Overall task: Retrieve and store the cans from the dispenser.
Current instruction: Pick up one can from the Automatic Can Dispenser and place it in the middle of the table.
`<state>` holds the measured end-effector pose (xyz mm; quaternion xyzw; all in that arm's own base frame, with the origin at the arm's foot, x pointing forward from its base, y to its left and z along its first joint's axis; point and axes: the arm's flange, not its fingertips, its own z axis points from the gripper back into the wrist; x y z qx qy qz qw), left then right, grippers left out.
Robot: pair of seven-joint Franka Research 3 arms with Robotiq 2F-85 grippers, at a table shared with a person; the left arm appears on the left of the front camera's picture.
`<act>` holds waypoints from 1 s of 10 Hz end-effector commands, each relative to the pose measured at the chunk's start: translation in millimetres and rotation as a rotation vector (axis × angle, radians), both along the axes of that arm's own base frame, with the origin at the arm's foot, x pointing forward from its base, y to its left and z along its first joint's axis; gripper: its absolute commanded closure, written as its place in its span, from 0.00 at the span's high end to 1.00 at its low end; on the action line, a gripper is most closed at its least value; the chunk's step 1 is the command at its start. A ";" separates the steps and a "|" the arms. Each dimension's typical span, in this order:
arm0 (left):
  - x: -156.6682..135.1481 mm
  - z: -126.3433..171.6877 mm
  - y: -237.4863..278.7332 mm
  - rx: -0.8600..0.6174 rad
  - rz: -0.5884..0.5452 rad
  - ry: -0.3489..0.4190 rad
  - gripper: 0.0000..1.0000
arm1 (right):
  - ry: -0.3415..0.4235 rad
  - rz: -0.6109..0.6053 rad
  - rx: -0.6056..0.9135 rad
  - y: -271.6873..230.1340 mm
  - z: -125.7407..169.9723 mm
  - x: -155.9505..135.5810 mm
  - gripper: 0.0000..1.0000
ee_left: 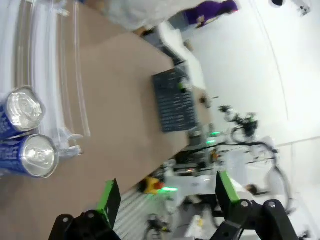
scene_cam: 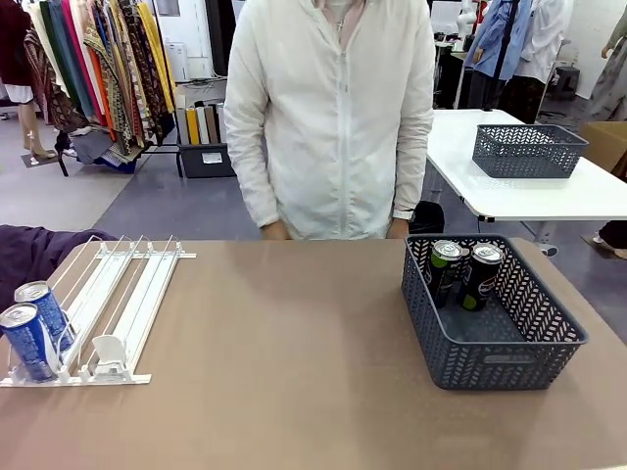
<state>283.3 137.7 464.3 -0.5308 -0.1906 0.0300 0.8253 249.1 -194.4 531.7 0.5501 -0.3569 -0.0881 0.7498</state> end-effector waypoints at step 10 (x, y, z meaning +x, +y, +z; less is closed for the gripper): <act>25.3 -0.8 -88.6 1.005 0.047 0.203 1.00 | -0.034 -0.006 0.012 0.6 3.7 3.1 1.00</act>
